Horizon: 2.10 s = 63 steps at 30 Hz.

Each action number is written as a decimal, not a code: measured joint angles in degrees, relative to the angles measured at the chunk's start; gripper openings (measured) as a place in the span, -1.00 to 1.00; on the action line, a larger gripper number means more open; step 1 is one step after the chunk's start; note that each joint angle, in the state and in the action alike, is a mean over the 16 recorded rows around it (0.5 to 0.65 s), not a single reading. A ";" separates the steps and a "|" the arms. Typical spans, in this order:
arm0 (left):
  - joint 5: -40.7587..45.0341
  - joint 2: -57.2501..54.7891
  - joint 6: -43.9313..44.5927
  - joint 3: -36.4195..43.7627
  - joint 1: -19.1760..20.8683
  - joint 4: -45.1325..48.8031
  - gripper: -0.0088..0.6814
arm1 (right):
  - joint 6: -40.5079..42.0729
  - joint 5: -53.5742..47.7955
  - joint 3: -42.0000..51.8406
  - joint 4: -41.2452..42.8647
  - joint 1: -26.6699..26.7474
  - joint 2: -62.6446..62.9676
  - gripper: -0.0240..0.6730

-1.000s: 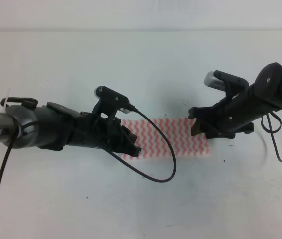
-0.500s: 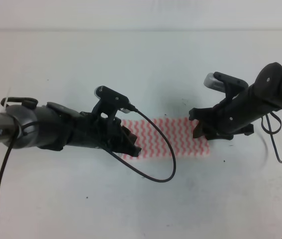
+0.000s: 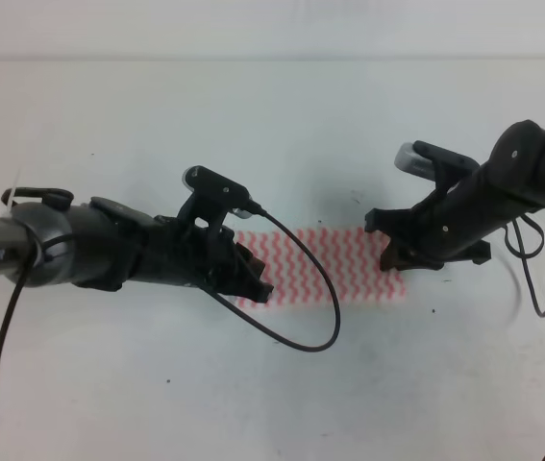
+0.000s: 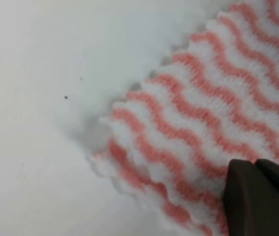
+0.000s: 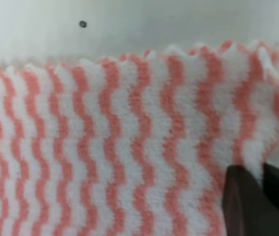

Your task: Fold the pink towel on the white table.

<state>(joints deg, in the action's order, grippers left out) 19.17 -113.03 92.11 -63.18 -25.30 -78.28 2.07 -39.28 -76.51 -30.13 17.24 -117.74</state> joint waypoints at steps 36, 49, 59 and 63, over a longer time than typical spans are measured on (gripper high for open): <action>2.33 1.30 0.52 0.06 0.01 0.40 -0.99 | -2.07 -2.09 -8.64 1.84 6.95 3.57 -0.98; 5.61 6.20 -1.05 0.20 1.41 4.10 -0.99 | -1.86 -1.77 -9.18 1.33 7.12 2.82 -0.98; 8.13 3.60 -3.74 0.20 2.09 8.28 -0.99 | -1.70 -1.99 -9.22 1.39 7.14 2.60 -0.98; 8.25 2.44 -4.05 0.20 2.13 8.56 -0.99 | -1.70 -2.08 -9.21 1.39 7.15 2.52 -0.98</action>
<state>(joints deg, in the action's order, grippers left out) 27.42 -110.59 88.06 -62.97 -23.17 -69.72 0.37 -41.36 -85.72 -28.74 24.40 -115.22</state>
